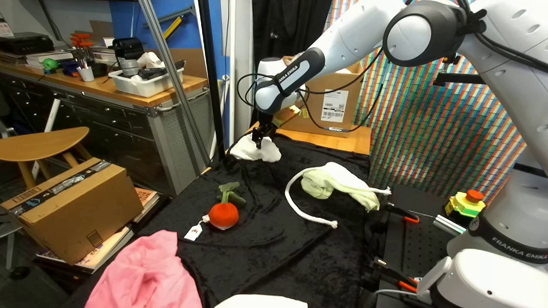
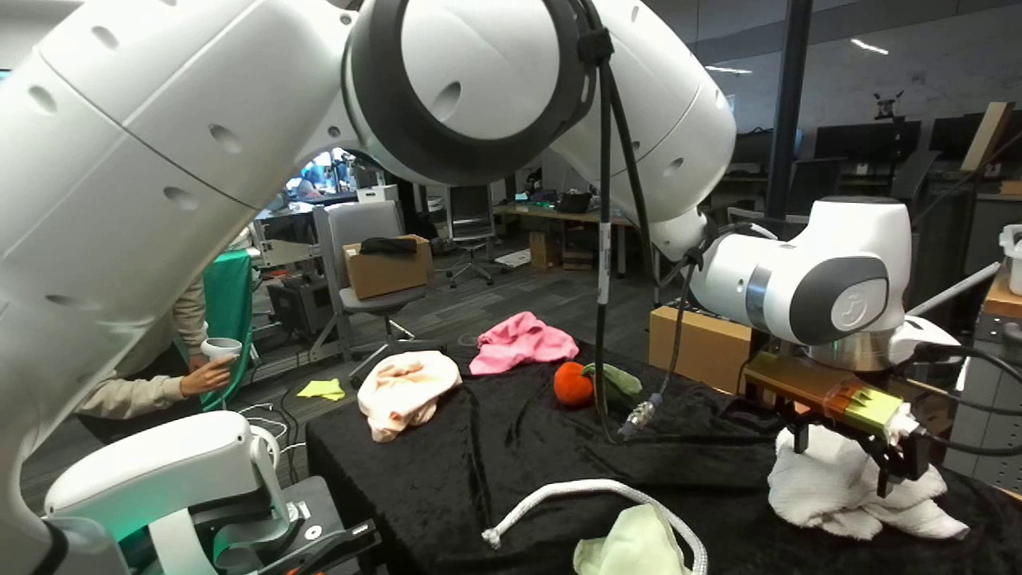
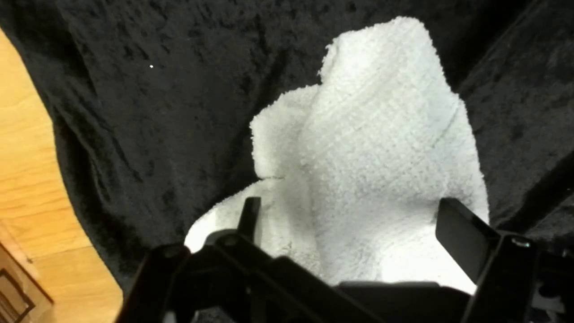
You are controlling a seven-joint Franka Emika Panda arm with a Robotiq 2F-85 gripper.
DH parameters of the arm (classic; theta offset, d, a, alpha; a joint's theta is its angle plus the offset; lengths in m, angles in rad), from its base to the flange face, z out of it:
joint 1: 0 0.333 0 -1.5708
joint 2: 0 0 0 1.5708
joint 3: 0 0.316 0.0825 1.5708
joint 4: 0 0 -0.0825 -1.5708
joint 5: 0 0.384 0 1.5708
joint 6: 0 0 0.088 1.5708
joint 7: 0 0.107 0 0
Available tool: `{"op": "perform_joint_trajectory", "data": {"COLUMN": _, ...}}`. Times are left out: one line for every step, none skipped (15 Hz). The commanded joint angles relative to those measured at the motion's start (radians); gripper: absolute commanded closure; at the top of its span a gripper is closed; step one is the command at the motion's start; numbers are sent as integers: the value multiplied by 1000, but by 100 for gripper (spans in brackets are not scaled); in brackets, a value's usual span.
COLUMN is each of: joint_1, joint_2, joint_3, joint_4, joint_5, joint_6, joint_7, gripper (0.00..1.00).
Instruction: Pile the white rope, towels, t-shirts and radish together on the right side of the table
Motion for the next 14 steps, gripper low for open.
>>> {"op": "perform_joint_trajectory", "data": {"joint_1": 19, "joint_2": 25, "joint_3": -38, "joint_4": 6, "joint_5": -5, "joint_6": 65, "joint_7": 77, "gripper": 0}}
{"op": "perform_joint_trajectory", "data": {"joint_1": 19, "joint_2": 30, "joint_3": -42, "joint_4": 7, "joint_5": -4, "joint_6": 72, "joint_7": 87, "gripper": 0}}
{"op": "perform_joint_trajectory", "data": {"joint_1": 19, "joint_2": 32, "joint_3": -44, "joint_4": 5, "joint_5": -3, "joint_6": 72, "joint_7": 94, "gripper": 0}}
{"op": "perform_joint_trajectory", "data": {"joint_1": 18, "joint_2": 33, "joint_3": -44, "joint_4": 4, "joint_5": 0, "joint_6": 74, "joint_7": 101, "gripper": 0}}
{"op": "perform_joint_trajectory", "data": {"joint_1": 17, "joint_2": 33, "joint_3": -43, "joint_4": 3, "joint_5": 1, "joint_6": 74, "joint_7": 106, "gripper": 0}}
{"op": "perform_joint_trajectory", "data": {"joint_1": 16, "joint_2": 30, "joint_3": -41, "joint_4": 0, "joint_5": 4, "joint_6": 72, "joint_7": 109, "gripper": 0}}
{"op": "perform_joint_trajectory", "data": {"joint_1": 17, "joint_2": 26, "joint_3": -39, "joint_4": -5, "joint_5": 4, "joint_6": 71, "joint_7": 111, "gripper": 0}}
{"op": "perform_joint_trajectory", "data": {"joint_1": 18, "joint_2": 24, "joint_3": -38, "joint_4": -6, "joint_5": 3, "joint_6": 68, "joint_7": 111, "gripper": 0}}
{"op": "perform_joint_trajectory", "data": {"joint_1": 18, "joint_2": 22, "joint_3": -36, "joint_4": -8, "joint_5": 2, "joint_6": 63, "joint_7": 110, "gripper": 8}}
{"op": "perform_joint_trajectory", "data": {"joint_1": 19, "joint_2": 19, "joint_3": -35, "joint_4": -10, "joint_5": 2, "joint_6": 59, "joint_7": 108, "gripper": 25}}
{"op": "perform_joint_trajectory", "data": {"joint_1": 18, "joint_2": 17, "joint_3": -31, "joint_4": -10, "joint_5": 4, "joint_6": 51, "joint_7": 102, "gripper": 32}}
{"op": "perform_joint_trajectory", "data": {"joint_1": 17, "joint_2": 16, "joint_3": -28, "joint_4": -10, "joint_5": 5, "joint_6": 43, "joint_7": 98, "gripper": 42}}
{"op": "perform_joint_trajectory", "data": {"joint_1": 16, "joint_2": 15, "joint_3": -24, "joint_4": -10, "joint_5": 6, "joint_6": 37, "joint_7": 93, "gripper": 49}}
{"op": "perform_joint_trajectory", "data": {"joint_1": 15, "joint_2": 13, "joint_3": -21, "joint_4": -11, "joint_5": 7, "joint_6": 31, "joint_7": 89, "gripper": 58}}
